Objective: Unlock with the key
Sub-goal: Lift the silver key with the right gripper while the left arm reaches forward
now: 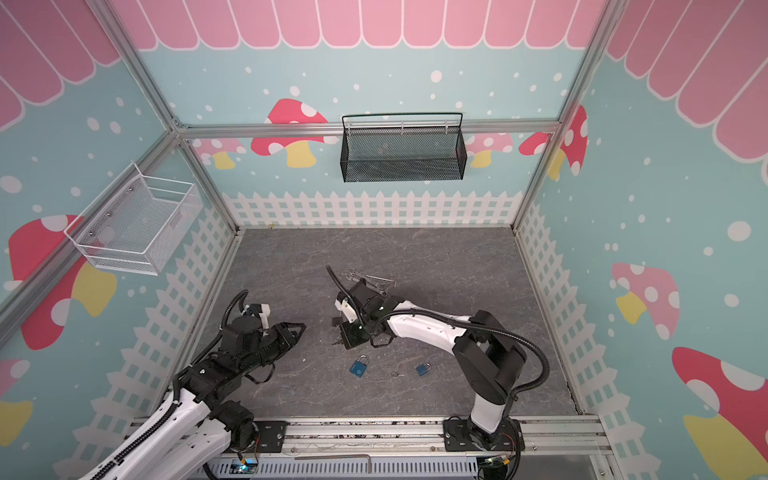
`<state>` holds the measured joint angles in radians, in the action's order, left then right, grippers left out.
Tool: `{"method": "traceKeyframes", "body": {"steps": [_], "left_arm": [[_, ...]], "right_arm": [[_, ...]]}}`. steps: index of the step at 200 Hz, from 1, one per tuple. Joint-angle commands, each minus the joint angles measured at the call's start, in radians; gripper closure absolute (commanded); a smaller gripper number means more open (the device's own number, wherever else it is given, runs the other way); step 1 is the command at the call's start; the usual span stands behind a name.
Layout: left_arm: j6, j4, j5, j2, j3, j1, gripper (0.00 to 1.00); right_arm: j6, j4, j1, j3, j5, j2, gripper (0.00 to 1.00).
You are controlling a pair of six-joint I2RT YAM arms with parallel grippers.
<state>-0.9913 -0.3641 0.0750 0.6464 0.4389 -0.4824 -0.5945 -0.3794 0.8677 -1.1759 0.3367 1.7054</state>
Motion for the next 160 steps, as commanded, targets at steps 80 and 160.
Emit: {"method": "traceKeyframes", "body": {"steps": [80,160], "left_arm": [[0.126,0.603,-0.077,0.275,-0.056,-0.232,0.65],[0.096,0.533,-0.167,0.312,-0.047,-0.269,0.73]], "right_arm": [[-0.108,0.091,-0.061,0.040,0.068,-0.111,1.00],[-0.129,0.112,-0.070,0.050,0.033,-0.129,1.00]]}}
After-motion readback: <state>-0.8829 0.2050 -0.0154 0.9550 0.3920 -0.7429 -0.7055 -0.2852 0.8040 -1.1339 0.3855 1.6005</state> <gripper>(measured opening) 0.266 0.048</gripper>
